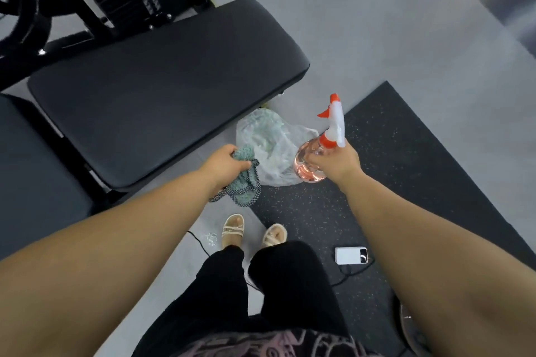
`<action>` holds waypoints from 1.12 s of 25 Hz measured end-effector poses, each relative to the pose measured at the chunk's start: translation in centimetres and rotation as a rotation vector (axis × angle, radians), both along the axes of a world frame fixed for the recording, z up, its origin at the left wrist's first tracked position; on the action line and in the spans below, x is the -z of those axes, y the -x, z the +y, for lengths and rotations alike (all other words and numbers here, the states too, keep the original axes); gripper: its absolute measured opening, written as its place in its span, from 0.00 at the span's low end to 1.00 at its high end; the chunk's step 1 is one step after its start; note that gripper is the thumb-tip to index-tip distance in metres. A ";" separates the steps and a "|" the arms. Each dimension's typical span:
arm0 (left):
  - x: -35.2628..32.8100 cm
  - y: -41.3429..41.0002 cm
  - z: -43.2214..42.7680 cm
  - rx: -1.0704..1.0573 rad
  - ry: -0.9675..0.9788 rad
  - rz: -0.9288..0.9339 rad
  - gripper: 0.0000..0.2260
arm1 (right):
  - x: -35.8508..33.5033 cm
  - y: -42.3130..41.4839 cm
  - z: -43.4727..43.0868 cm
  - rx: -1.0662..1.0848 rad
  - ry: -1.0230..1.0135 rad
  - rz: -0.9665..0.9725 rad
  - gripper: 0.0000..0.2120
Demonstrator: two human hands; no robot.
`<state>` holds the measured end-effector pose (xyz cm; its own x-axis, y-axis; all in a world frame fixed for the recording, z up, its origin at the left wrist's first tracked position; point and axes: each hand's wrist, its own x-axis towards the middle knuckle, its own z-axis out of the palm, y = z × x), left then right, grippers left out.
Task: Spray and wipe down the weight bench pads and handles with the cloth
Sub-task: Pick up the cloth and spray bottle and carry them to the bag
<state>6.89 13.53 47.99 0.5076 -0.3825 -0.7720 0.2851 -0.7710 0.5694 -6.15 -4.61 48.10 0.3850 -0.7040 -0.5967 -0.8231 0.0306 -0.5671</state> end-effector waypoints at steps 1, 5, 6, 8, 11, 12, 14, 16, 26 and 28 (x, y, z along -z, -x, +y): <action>0.2 -0.1 -0.5 -0.018 -0.016 0.006 0.13 | 0.2 -0.3 -0.8 -0.017 -0.004 0.003 0.24; 0.7 -0.6 -4.7 -0.076 -0.052 0.007 0.13 | 0.9 -1.9 -5.4 -0.081 -0.055 0.014 0.26; 1.0 -0.7 -6.0 -0.105 -0.059 0.012 0.14 | 1.1 -2.3 -7.0 -0.096 -0.069 0.012 0.26; 1.3 -0.9 -8.4 -0.141 -0.070 0.027 0.16 | 1.3 -3.1 -9.9 -0.128 -0.086 0.001 0.21; 2.1 -1.3 -13.7 -0.236 -0.108 0.028 0.17 | 1.1 -4.9 -15.9 -0.373 -0.049 0.023 0.21; 2.5 -1.3 -14.9 -0.277 -0.121 0.033 0.17 | 1.3 -5.4 -17.7 -0.450 -0.031 0.036 0.21; 4.1 -1.3 -17.2 -0.347 -0.144 0.042 0.18 | 2.0 -6.7 -20.8 -0.588 -0.011 0.028 0.21; 6.4 -1.0 -18.7 -0.398 -0.172 0.032 0.17 | 3.8 -7.5 -23.2 -0.665 0.003 0.035 0.22; 28.7 -1.6 -20.7 -0.280 -0.349 -0.007 0.18 | 26.9 -10.3 -25.5 -0.675 -0.039 0.032 0.19; 34.4 -2.0 -20.7 -0.276 -0.384 -0.077 0.17 | 32.7 -11.2 -25.6 -0.737 -0.033 0.041 0.20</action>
